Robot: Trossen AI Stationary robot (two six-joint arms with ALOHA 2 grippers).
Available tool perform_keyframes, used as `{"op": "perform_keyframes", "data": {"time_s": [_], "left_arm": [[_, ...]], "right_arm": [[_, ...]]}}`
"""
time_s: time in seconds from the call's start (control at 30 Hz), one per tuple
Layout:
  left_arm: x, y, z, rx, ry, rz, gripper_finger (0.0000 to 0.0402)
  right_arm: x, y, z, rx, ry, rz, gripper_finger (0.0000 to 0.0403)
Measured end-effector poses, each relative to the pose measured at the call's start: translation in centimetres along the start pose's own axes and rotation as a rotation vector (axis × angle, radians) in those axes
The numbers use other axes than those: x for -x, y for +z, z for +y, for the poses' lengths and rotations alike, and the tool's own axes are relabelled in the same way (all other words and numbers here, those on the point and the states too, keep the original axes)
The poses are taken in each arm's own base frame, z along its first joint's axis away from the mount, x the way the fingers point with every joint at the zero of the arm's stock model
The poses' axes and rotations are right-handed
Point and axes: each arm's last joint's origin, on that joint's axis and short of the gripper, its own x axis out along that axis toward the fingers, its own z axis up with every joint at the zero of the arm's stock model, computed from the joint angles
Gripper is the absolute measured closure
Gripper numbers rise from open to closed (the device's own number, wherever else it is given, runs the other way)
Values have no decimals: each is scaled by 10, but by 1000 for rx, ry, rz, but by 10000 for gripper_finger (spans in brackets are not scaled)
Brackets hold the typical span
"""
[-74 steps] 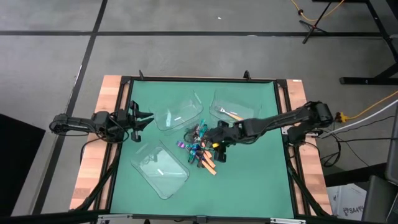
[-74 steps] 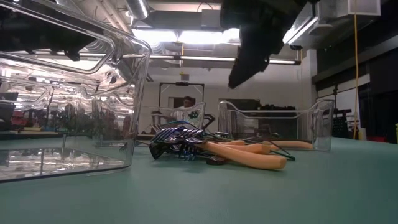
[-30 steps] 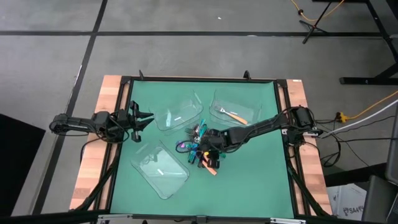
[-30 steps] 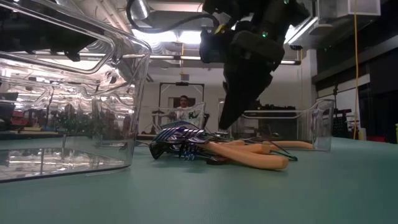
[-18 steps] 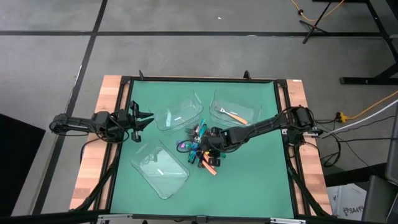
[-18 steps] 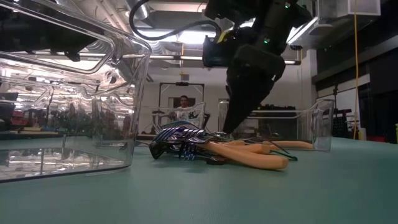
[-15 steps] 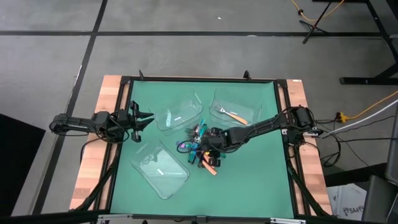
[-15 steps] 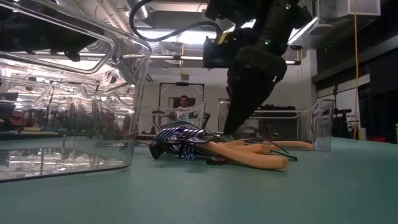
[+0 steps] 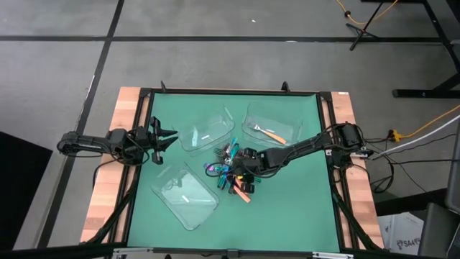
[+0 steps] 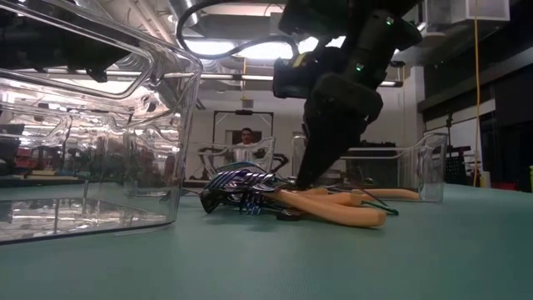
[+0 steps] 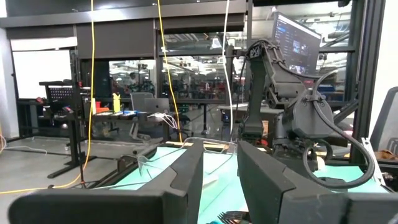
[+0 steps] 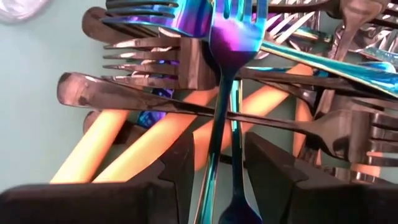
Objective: Sort silverware by color (type)
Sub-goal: Put the blue fork into the top left transparent bin
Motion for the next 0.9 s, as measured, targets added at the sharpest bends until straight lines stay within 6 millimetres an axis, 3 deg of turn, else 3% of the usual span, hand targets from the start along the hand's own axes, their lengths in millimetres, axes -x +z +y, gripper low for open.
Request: {"op": "perform_keyframes", "data": {"time_s": [0.9], "left_arm": [[0, 0, 0, 0, 0, 0, 309]], "right_arm": [[-5, -5, -1, -2, 6, -27, 272]]}}
